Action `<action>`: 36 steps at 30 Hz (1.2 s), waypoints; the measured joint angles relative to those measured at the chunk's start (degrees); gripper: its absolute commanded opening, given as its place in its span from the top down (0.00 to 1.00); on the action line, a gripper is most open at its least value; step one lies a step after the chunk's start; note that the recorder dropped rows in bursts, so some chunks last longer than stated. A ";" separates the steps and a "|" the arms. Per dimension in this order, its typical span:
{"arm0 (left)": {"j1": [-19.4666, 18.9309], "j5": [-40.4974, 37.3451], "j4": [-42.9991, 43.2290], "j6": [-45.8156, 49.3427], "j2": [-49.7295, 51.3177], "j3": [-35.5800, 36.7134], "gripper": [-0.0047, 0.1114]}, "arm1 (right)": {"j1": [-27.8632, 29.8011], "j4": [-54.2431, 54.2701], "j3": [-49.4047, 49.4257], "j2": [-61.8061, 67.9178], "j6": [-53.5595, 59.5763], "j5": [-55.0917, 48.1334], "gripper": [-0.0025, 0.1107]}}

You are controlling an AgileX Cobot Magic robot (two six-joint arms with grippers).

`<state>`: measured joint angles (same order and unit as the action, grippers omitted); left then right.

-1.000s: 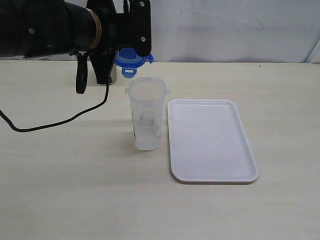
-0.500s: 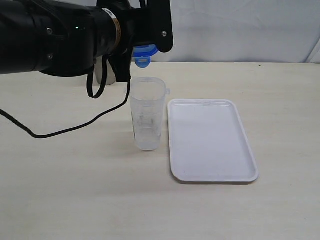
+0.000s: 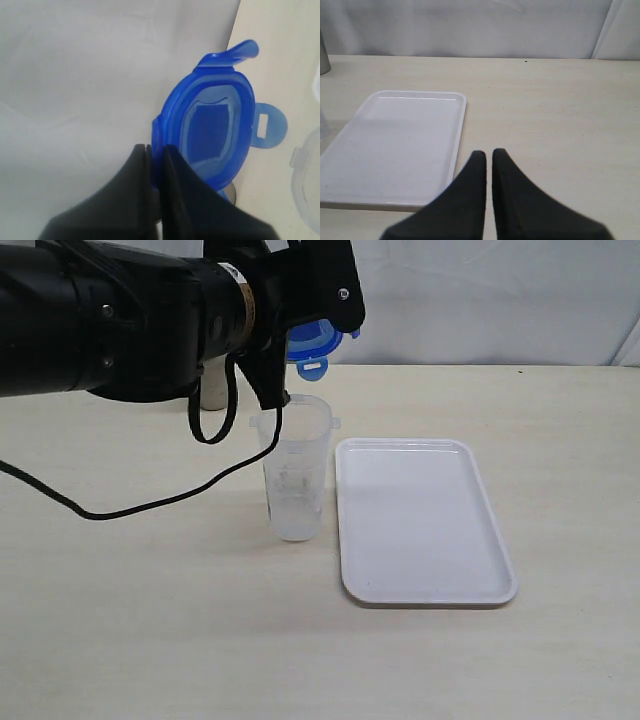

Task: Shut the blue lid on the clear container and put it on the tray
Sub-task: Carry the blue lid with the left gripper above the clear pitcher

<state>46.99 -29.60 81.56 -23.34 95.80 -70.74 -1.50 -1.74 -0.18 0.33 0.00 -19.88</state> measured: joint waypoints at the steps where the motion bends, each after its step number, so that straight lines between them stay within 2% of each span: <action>1: 0.00 0.25 0.50 -0.63 0.15 0.00 0.96 | 0.00 0.00 0.00 0.00 0.00 0.00 0.94; 16: 0.34 -2.64 1.47 -1.79 2.82 0.00 0.96 | 0.00 0.00 0.00 0.00 0.00 0.00 0.94; 25: 2.97 -5.33 0.74 2.09 2.82 0.00 0.96 | 0.00 0.00 0.00 0.00 0.00 0.00 0.94; 33: 3.16 -7.45 0.44 2.20 2.58 0.00 0.96 | 0.00 0.00 0.00 0.00 0.00 0.00 0.94; 36: 4.27 -7.60 1.23 2.20 1.93 2.45 0.96 | 0.00 0.00 0.00 0.00 0.00 0.00 0.94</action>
<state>51.26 -37.20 82.79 -21.13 97.73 -68.29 -1.50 -1.74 -0.18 0.33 0.00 -19.88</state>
